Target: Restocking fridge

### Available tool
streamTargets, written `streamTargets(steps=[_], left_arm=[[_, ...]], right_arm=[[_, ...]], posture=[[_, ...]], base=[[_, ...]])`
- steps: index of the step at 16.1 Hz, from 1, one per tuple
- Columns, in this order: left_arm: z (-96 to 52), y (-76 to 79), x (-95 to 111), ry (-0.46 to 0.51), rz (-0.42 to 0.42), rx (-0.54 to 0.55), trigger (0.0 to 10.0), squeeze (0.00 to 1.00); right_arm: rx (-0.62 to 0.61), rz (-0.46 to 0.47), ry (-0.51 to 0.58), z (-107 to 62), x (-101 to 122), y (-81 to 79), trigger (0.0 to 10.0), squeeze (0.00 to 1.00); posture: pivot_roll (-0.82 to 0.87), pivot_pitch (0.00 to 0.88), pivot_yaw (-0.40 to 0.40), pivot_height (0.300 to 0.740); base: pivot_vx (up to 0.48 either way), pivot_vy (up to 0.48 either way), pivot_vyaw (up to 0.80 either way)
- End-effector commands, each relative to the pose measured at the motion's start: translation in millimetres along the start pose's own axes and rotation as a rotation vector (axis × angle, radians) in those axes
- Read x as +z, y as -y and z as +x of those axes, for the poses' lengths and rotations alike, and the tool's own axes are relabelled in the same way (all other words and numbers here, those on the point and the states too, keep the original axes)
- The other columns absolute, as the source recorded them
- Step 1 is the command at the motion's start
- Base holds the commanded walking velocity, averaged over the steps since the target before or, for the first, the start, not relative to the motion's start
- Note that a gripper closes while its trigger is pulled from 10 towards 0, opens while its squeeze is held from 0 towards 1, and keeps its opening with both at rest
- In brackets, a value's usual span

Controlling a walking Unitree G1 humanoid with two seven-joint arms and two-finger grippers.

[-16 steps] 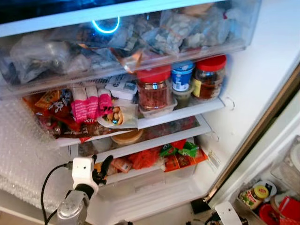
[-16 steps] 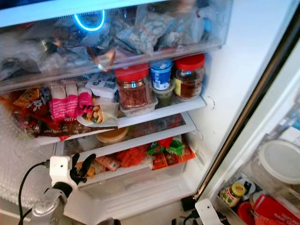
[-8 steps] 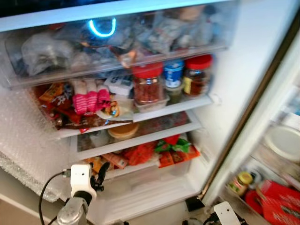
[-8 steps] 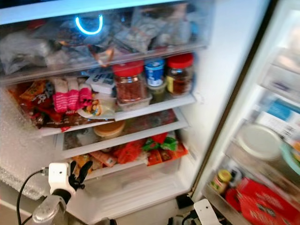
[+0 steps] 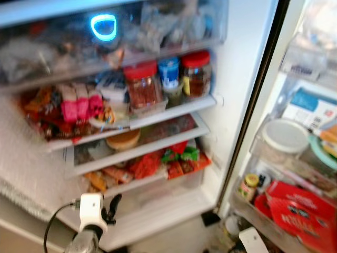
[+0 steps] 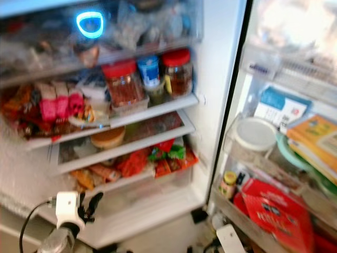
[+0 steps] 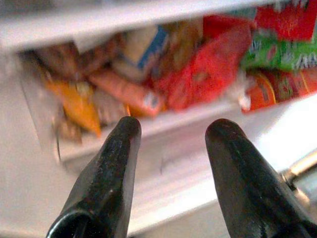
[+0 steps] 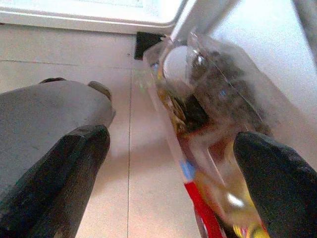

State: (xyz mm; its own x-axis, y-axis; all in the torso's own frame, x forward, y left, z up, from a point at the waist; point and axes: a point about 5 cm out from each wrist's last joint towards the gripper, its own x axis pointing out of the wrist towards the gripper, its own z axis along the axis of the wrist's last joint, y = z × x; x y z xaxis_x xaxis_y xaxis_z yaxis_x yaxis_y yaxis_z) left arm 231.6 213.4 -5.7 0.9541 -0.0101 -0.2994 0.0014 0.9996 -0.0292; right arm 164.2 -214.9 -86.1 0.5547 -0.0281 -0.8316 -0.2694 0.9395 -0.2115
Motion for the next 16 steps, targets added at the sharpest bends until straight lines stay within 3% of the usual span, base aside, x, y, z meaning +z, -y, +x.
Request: streamTargets(steps=[1, 9, 12, 15, 16], left_arm=[[-3.8, -7.9, -6.5, -0.028, 0.02, 0.02, 10.0, 0.0], [-4.0, -11.4, -31.7, -0.176, 0.012, 0.05, 10.0, 0.0], [-4.2, -13.8, -40.5, -0.257, 0.009, 0.074, 10.0, 0.0], [-18.6, -23.1, -63.3, -0.426, 0.027, 0.104, 10.0, 0.0], [-20.6, -23.8, -65.7, -0.442, 0.026, 0.107, 10.0, 0.0]], right_arm=[[0.099, -0.011, -0.075, -2.7, -19.3, -29.1, 10.0, 0.0], [0.092, -0.005, -0.077, -1.9, -17.1, -27.3, 10.0, 0.0], [0.091, 0.0, -0.082, -1.8, -17.3, -27.1, 10.0, 0.0], [0.091, 0.014, -0.084, -1.6, -17.0, -28.8, 10.0, 0.0], [0.09, 0.019, -0.084, -1.6, -17.2, -28.9, 10.0, 0.0]], posture=[[-0.1, 0.013, 0.124, 0.652], [-0.09, 0.047, 0.109, 0.652], [-0.08, 0.049, 0.108, 0.652], [-0.07, 0.059, 0.114, 0.652], [-0.07, 0.059, 0.114, 0.652]], base=[[-0.27, 0.0, 0.0], [-0.269, 0.0, 0.0], [0.0, 0.0, 0.0], [0.0, 0.0, 0.0], [0.0, 0.289, 0.0]])
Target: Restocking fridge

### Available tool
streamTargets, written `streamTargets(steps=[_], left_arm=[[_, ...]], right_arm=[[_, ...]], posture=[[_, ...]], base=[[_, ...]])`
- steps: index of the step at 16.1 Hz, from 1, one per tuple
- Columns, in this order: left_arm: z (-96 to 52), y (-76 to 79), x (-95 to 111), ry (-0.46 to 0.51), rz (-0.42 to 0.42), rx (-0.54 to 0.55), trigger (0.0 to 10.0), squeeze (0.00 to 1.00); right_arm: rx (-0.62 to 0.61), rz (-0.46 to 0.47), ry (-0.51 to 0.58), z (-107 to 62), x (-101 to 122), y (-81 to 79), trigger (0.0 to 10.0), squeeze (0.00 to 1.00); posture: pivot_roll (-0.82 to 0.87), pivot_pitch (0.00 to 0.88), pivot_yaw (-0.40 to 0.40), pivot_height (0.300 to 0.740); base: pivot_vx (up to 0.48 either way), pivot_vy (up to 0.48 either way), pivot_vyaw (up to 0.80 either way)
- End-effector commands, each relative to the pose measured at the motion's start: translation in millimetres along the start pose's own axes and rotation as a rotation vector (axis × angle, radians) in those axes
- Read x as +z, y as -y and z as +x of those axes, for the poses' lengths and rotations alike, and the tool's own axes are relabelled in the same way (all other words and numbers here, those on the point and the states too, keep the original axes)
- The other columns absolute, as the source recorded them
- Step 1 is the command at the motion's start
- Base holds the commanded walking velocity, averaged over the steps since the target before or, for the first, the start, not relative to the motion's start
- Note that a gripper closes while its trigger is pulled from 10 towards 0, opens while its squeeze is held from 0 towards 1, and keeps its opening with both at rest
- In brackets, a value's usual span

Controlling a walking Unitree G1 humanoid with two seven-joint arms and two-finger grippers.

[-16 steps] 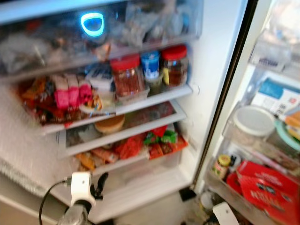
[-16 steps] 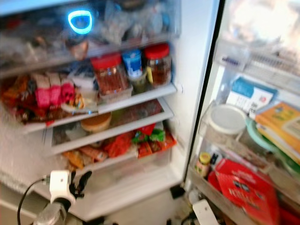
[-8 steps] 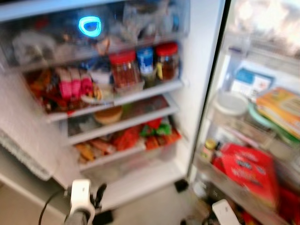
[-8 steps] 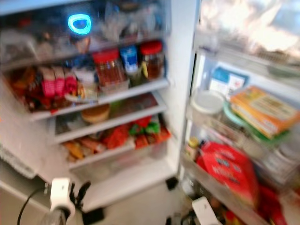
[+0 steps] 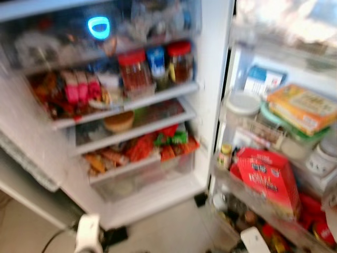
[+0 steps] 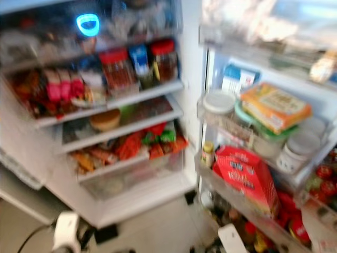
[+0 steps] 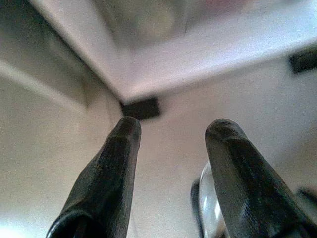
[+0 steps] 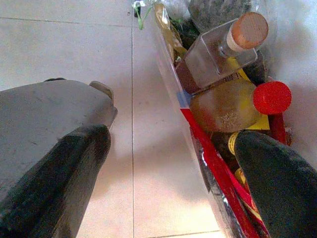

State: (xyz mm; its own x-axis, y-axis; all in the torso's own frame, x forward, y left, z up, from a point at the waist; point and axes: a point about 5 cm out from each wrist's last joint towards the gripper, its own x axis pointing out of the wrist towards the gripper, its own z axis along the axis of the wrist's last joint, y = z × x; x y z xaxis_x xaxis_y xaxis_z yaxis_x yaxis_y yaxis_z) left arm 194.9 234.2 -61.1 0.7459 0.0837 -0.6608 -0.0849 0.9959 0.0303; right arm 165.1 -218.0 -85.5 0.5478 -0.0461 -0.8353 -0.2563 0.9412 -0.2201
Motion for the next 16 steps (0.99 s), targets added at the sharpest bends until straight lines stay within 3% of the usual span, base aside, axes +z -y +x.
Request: streamTargets(steps=[1, 7, 10, 16], left_arm=[[-1.8, -2.1, -7.3, -0.039, 0.015, 0.008, 10.0, 0.0], [-9.8, -0.7, -34.5, -0.167, 0.021, 0.011, 10.0, 0.0], [-10.2, -2.9, -36.5, -0.195, 0.034, 0.012, 10.0, 0.0], [-11.3, -2.6, -39.1, -0.2, 0.02, 0.019, 10.0, 0.0]], right_arm=[[0.102, 0.02, -0.072, -2.1, -17.8, -32.3, 10.0, 0.0], [0.113, 0.031, -0.08, -2.5, -19.5, -33.9, 10.0, 0.0], [0.092, 0.114, -0.087, -3.4, -23.2, -35.6, 10.0, 0.0], [0.095, 0.147, -0.104, -3.6, -24.9, -38.7, 10.0, 0.0]], posture=[[-0.07, 0.064, 0.114, 0.652], [-0.06, 0.059, 0.113, 0.652], [-0.06, 0.052, 0.122, 0.652], [-0.05, 0.044, 0.127, 0.652]], base=[[0.0, 0.345, 0.0], [0.0, 0.113, 0.0], [0.0, 0.455, 0.0], [0.0, 0.454, 0.0]])
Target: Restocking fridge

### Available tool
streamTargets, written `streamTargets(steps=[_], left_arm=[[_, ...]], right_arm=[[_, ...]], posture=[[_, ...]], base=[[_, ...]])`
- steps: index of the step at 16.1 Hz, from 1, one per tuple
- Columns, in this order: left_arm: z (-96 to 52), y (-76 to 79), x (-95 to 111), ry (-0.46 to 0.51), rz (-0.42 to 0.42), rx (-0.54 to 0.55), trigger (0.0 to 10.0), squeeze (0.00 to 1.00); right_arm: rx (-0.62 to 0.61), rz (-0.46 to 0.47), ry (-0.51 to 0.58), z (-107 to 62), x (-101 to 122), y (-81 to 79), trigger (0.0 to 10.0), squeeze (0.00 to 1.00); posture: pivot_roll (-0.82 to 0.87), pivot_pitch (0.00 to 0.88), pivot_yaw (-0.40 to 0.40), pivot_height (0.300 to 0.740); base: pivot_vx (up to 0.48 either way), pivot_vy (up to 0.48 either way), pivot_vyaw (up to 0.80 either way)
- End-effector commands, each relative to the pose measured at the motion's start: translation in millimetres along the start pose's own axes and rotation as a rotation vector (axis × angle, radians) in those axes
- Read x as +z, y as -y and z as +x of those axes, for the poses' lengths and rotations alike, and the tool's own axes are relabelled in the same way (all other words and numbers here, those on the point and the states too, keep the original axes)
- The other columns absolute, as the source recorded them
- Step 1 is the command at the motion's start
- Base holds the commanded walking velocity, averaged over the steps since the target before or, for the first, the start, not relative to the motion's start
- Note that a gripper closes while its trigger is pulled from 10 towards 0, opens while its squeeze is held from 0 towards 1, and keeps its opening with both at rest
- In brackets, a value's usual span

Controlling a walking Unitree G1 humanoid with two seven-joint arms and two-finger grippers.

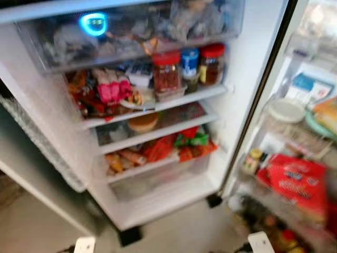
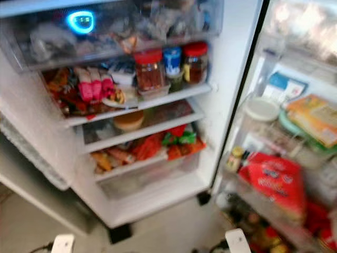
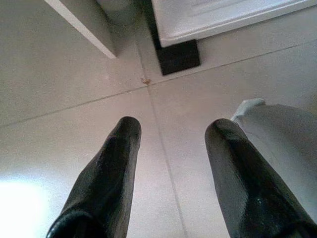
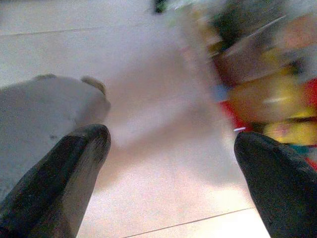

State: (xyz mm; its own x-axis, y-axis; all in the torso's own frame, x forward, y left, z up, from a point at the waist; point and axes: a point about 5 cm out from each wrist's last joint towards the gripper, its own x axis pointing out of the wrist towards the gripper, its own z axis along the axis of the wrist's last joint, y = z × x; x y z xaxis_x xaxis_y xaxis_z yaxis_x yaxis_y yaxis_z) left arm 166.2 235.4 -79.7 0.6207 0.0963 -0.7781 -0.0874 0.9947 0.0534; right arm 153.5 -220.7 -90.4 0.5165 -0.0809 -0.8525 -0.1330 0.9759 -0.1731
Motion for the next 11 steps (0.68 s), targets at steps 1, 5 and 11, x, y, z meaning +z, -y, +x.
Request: streamTargets(steps=[1, 5, 11], left_arm=[[-1.2, 0.8, -7.0, -0.033, 0.006, 0.001, 10.0, 0.0], [-0.2, 3.4, -5.5, -0.035, 0.003, -0.009, 10.0, 0.0], [0.3, 3.7, -4.3, -0.037, 0.014, -0.006, 10.0, 0.0]], right_arm=[[0.11, 0.024, -0.069, -1.7, -17.3, -35.3, 10.0, 0.0], [0.104, 0.055, -0.055, -1.5, -15.8, -34.1, 10.0, 0.0], [0.103, 0.076, -0.054, -1.4, -15.4, -33.4, 10.0, 0.0]], posture=[[-0.05, 0.041, 0.128, 0.652], [-0.06, 0.025, 0.13, 0.652], [-0.06, 0.0, 0.124, 0.677]], base=[[0.0, 0.472, 0.0], [0.0, 0.47, 0.0], [0.0, 0.296, 0.0]])
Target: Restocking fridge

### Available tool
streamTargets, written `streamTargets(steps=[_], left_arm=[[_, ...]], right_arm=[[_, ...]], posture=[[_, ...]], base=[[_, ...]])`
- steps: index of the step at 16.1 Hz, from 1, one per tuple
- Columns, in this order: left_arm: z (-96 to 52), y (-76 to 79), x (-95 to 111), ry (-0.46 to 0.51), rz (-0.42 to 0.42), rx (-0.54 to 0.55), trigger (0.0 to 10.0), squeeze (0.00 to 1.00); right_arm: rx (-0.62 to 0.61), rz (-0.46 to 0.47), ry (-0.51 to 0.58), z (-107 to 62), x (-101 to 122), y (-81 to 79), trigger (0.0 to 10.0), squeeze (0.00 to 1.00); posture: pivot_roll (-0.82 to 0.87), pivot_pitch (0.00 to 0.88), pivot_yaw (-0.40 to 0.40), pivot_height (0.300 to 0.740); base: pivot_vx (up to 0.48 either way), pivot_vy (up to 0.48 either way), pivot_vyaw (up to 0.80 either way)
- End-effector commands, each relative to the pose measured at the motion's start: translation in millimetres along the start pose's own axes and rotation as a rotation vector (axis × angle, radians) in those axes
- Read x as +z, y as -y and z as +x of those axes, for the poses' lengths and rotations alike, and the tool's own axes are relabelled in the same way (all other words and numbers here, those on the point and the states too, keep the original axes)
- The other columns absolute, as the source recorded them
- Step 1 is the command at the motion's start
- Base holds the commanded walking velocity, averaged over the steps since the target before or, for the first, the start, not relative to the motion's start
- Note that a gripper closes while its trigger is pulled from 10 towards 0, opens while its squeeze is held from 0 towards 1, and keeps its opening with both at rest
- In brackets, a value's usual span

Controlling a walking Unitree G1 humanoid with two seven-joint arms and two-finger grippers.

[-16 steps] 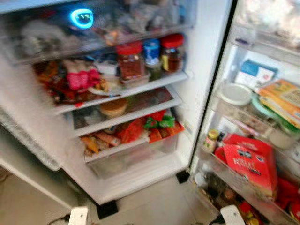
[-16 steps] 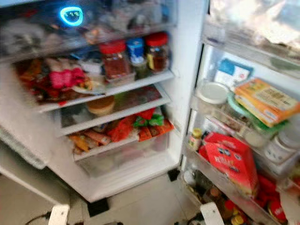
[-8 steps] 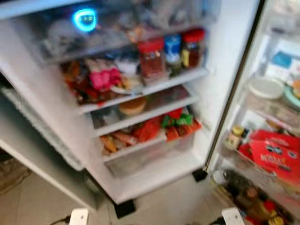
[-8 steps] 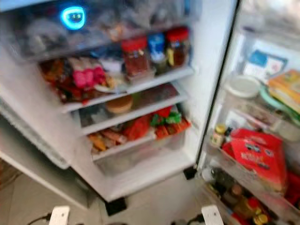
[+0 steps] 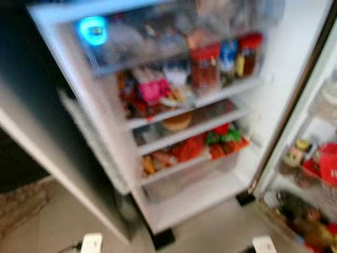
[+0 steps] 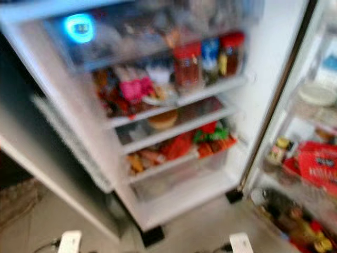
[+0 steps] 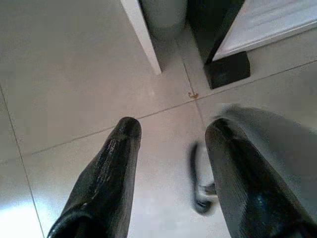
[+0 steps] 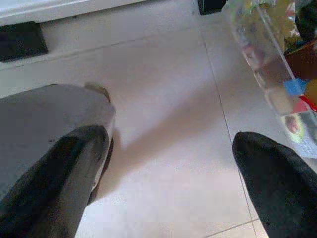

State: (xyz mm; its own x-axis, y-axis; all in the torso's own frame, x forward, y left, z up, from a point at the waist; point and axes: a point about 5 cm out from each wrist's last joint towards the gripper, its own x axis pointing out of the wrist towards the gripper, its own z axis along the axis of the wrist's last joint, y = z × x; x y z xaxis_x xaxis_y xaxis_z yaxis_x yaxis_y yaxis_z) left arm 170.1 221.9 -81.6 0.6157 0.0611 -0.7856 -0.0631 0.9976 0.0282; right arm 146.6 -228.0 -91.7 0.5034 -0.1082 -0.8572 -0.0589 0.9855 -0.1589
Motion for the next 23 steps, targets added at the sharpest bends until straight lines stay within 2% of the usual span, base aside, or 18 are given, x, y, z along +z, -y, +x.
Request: streamTargets(steps=[1, 5, 11, 12, 13, 14, 15, 16, 17, 21, 23], left_arm=[[-2.7, -10.2, -5.9, -0.028, 0.007, 0.029, 10.0, 0.0], [-2.5, -9.2, -5.9, -0.029, 0.002, 0.02, 10.0, 0.0], [-1.8, -7.3, -4.9, -0.033, 0.003, 0.015, 10.0, 0.0], [-1.6, -6.8, -4.9, -0.034, -0.006, 0.015, 10.0, 0.0], [-1.3, -5.4, -4.9, -0.038, -0.014, 0.008, 10.0, 0.0], [-1.1, -5.1, -4.4, -0.038, -0.015, 0.006, 10.0, 0.0], [-0.9, -4.9, -4.0, -0.039, -0.015, 0.006, 10.0, 0.0], [-0.8, -4.8, -3.8, -0.04, -0.012, 0.005, 10.0, 0.0], [-0.6, -4.8, -3.4, -0.041, -0.013, 0.005, 10.0, 0.0], [-0.5, -4.4, -3.1, -0.041, -0.02, 0.002, 10.0, 0.0], [-0.5, -4.5, -3.3, -0.042, -0.021, 0.003, 10.0, 0.0]], right_arm=[[0.126, 0.004, -0.042, -0.4, -10.5, -39.0, 10.0, 0.0], [0.127, 0.013, -0.046, -0.7, -12.1, -39.7, 10.0, 0.0], [0.116, 0.028, -0.033, -0.6, -11.1, -37.6, 10.0, 0.0], [0.111, 0.001, -0.044, -0.4, -11.0, -36.6, 10.0, 0.0], [0.05, 0.025, -0.025, -0.2, -9.8, -32.9, 10.0, 0.0], [-0.102, 0.14, -0.002, -1.4, -11.7, -26.8, 10.0, 0.0], [-0.191, 0.298, -0.022, -3.0, -17.3, -25.8, 10.0, 0.0], [-0.193, 0.395, -0.033, -3.4, -19.9, -27.9, 10.0, 0.0], [-0.152, 0.434, -0.013, -3.0, -18.2, -29.9, 10.0, 0.0], [-0.075, 0.379, 0.006, -1.9, -14.0, -32.3, 10.0, 0.0], [-0.07, 0.381, 0.001, -1.9, -14.6, -32.4, 10.0, 0.0]], posture=[[-0.06, 0.0, 0.124, 0.687], [-0.06, 0.0, 0.119, 0.74], [-0.06, 0.002, 0.112, 0.74], [-0.06, 0.006, 0.108, 0.74], [-0.06, 0.008, 0.105, 0.74], [-0.06, 0.012, 0.106, 0.74], [-0.06, 0.013, 0.107, 0.74], [-0.06, 0.013, 0.108, 0.74], [-0.06, 0.013, 0.108, 0.74], [-0.06, 0.014, 0.108, 0.74], [-0.06, 0.014, 0.106, 0.74]], base=[[0.0, 0.0, 0.0], [0.0, 0.0, 0.0], [0.0, 0.0, 0.0], [0.0, 0.0, 0.0], [0.0, 0.281, 0.0], [0.0, 0.33, 0.0], [0.0, 0.33, 0.0], [0.0, 0.315, 0.0], [0.0, 0.0, 0.0], [0.0, 0.333, 0.0], [0.0, 0.446, 0.0]])
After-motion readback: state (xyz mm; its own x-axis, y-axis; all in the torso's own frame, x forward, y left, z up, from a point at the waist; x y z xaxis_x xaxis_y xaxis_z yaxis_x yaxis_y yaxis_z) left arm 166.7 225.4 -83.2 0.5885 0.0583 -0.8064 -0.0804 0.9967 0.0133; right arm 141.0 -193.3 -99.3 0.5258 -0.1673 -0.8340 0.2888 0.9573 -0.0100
